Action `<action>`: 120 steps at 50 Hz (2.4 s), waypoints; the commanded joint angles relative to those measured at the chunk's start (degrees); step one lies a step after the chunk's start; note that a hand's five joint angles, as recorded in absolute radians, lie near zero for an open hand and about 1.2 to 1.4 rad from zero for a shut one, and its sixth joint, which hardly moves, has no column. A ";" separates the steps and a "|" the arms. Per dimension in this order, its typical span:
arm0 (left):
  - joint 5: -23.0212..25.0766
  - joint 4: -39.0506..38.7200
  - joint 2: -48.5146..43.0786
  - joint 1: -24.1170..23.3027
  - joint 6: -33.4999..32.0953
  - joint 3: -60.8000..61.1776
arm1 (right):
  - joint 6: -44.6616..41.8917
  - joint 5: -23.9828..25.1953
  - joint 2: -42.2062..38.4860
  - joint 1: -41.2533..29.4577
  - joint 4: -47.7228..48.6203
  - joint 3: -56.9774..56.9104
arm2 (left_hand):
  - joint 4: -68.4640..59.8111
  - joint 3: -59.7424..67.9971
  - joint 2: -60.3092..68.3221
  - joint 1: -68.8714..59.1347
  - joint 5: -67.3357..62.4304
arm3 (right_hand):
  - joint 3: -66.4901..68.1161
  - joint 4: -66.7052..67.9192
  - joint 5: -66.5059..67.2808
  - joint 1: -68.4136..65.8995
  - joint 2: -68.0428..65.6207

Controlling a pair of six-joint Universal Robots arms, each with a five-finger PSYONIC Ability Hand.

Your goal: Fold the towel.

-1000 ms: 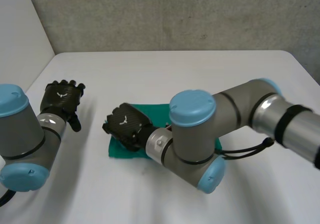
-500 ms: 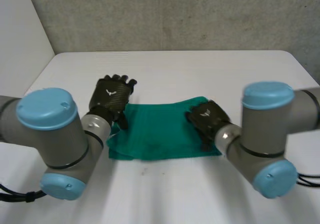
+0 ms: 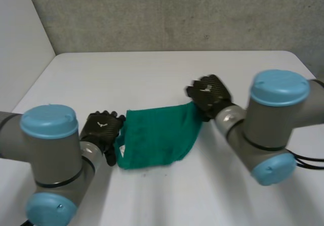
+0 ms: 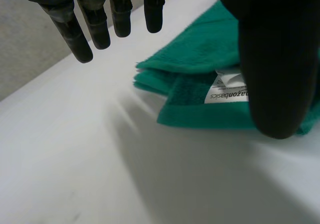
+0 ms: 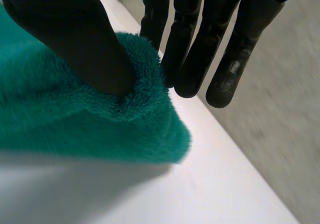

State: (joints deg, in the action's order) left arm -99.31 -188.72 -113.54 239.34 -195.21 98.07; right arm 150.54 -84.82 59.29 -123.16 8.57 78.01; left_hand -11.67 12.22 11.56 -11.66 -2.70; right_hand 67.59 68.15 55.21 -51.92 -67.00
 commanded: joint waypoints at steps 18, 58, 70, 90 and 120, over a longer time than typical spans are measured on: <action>-0.01 -2.09 10.97 6.67 0.27 -1.12 | -1.15 6.00 -10.79 -14.75 -7.16 -12.01 | 1.29 -1.84 -1.18 1.27 2.32 | -53.78 -54.34 -51.40 38.11 53.20; -1.77 9.07 -8.80 -2.74 5.75 -8.52 | 18.13 3.87 -21.23 -4.72 -25.97 -26.51 | -0.73 0.18 0.84 -0.75 0.30 | -57.59 -58.15 -55.21 41.92 57.00; -1.50 8.19 -3.45 -3.35 1.76 -10.53 | 18.30 1.42 -15.01 -4.46 -23.87 -24.40 | 0.95 -1.50 -0.84 0.93 1.98 | -57.59 -58.15 -55.21 41.92 57.00; 13.86 22.59 13.78 13.68 16.86 -27.31 | 19.09 -16.87 16.72 12.41 -11.20 -8.94 | 1.12 -1.67 -1.01 1.11 2.15 | -57.59 -58.15 -55.21 41.92 57.00; 15.46 22.78 20.99 15.63 17.58 -23.89 | 17.69 -10.45 18.93 12.95 -13.58 -7.44 | 1.67 -2.22 -1.56 1.66 2.70 | -57.59 -58.15 -55.21 41.92 57.00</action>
State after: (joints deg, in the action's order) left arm -83.87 -165.80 -92.84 255.11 -177.58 73.90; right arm 168.17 -95.29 78.19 -110.10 -5.06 70.31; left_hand -11.67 12.22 11.57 -11.66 -2.43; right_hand 11.98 13.26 2.84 -11.60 -12.58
